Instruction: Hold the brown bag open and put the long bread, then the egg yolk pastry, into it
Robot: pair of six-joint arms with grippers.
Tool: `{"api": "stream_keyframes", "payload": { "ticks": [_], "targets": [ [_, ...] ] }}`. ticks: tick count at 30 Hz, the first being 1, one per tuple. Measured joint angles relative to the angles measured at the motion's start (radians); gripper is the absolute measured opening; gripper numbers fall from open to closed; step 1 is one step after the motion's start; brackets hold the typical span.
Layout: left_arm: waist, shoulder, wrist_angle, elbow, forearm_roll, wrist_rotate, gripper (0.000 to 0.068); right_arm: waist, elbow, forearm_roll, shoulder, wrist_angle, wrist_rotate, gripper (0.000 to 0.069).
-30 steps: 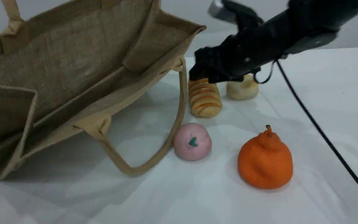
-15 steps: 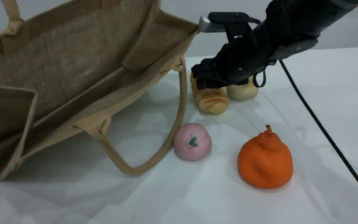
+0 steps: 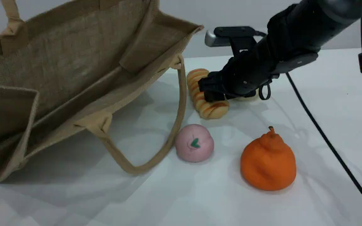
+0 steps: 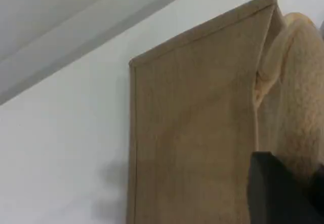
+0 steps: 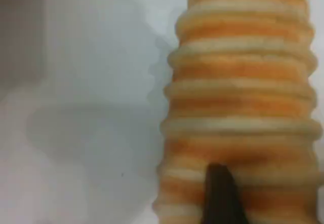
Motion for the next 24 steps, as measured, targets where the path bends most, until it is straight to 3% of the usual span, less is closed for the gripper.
{"api": "stream_keyframes", "payload": {
  "ticks": [6,11,13,18,24],
  "targets": [
    [0.000,0.000,0.000,0.000,0.000,0.000,0.0083,0.000,0.001,-0.003,0.002,0.037,-0.001,0.0326],
    [0.000,0.000,0.000,0.000,0.000,0.000,0.0083,0.000,0.002,-0.007,0.003,0.080,-0.004,0.0118],
    [0.000,0.000,0.000,0.000,0.000,0.000,0.0083,0.001,0.003,-0.011,-0.008,0.094,-0.004,0.0077],
    [0.000,0.000,0.000,0.000,0.000,0.000,0.0083,0.000,0.004,-0.011,-0.105,0.052,-0.004,0.0076],
    [0.000,0.000,0.000,0.000,0.001,0.000,0.0083,-0.017,0.004,-0.005,-0.249,-0.140,-0.004,0.0074]
  ]
}}
